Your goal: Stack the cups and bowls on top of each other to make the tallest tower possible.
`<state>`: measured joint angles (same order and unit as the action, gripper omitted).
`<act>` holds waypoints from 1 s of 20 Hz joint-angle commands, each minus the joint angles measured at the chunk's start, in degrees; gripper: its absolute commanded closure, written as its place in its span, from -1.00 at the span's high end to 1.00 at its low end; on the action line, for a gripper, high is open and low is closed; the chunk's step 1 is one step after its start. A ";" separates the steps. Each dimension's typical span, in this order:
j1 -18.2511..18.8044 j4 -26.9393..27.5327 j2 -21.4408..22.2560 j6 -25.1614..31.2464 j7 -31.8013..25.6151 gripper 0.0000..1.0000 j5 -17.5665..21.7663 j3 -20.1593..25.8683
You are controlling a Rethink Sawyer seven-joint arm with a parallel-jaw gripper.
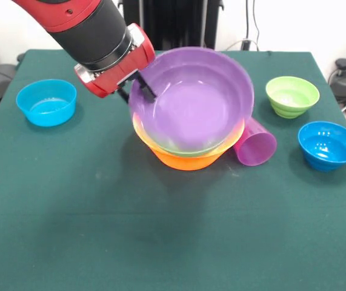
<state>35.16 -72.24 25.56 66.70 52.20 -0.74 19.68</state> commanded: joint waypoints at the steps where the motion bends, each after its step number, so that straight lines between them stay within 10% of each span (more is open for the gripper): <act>1: -0.81 -2.27 -4.22 -0.52 -2.90 -1.00 3.50 4.01; 20: -1.05 -3.81 -3.84 -3.23 -4.46 -1.00 5.46 5.52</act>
<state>35.18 -72.24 25.64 67.01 52.20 -0.60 21.72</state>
